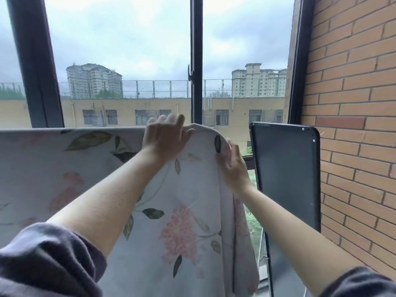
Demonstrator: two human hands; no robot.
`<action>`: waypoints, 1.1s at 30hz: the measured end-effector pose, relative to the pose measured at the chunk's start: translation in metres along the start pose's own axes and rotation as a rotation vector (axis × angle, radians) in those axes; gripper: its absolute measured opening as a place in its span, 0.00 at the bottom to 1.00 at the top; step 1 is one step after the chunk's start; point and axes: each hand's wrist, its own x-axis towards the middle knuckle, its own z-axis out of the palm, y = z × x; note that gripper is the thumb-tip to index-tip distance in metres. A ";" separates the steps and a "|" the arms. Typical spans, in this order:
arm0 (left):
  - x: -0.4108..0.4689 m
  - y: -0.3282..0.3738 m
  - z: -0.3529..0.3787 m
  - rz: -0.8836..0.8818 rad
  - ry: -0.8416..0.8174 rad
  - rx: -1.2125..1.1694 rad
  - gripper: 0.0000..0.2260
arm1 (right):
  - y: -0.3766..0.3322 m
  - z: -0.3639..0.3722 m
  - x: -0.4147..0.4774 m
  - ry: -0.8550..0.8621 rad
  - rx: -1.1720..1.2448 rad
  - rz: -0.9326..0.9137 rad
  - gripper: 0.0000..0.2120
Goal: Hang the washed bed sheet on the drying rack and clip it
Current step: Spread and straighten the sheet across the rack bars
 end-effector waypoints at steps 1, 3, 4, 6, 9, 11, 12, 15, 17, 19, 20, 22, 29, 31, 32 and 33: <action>-0.006 -0.003 0.002 0.024 0.007 0.027 0.20 | 0.000 0.004 -0.001 0.004 0.007 0.044 0.14; -0.014 -0.008 0.002 0.048 0.013 0.073 0.19 | 0.000 0.010 -0.002 0.035 0.022 0.092 0.12; -0.014 -0.010 0.001 0.054 0.012 0.097 0.18 | 0.002 0.013 0.000 0.056 0.041 0.094 0.13; -0.011 -0.014 -0.006 0.078 0.008 0.107 0.20 | 0.004 0.018 0.004 0.083 0.101 0.092 0.18; -0.001 -0.016 -0.014 0.109 -0.014 0.047 0.23 | 0.013 0.021 0.016 0.038 0.305 0.137 0.34; 0.005 -0.014 -0.016 0.084 -0.037 0.001 0.26 | 0.014 0.016 0.020 -0.036 0.456 0.205 0.37; 0.008 -0.013 -0.016 0.067 -0.060 -0.021 0.29 | 0.015 0.013 0.023 -0.088 0.554 0.255 0.34; 0.020 -0.004 -0.017 0.018 -0.186 -0.056 0.31 | 0.023 0.001 0.035 -0.198 0.686 0.410 0.33; 0.028 0.000 -0.019 -0.023 -0.273 -0.090 0.31 | 0.024 -0.003 0.039 -0.210 0.683 0.475 0.32; 0.031 0.001 -0.017 -0.041 -0.299 -0.098 0.30 | 0.019 -0.004 0.034 -0.146 0.556 0.472 0.28; 0.031 0.000 -0.016 -0.044 -0.293 -0.093 0.30 | 0.019 -0.006 0.027 -0.086 0.397 0.419 0.25; 0.029 -0.003 -0.015 -0.050 -0.279 -0.083 0.29 | 0.033 -0.010 0.013 0.086 -0.054 0.202 0.22; 0.027 0.002 -0.017 -0.034 -0.267 -0.066 0.28 | 0.055 -0.003 -0.041 0.226 -0.088 0.044 0.10; 0.028 0.004 -0.017 -0.034 -0.274 -0.061 0.28 | 0.058 0.004 -0.046 0.107 -0.070 0.127 0.13; 0.028 0.004 -0.017 -0.032 -0.278 -0.059 0.28 | 0.063 0.006 -0.046 0.036 -0.041 0.177 0.18; 0.029 0.004 -0.017 -0.032 -0.282 -0.057 0.28 | 0.066 0.008 -0.043 -0.012 0.008 0.213 0.21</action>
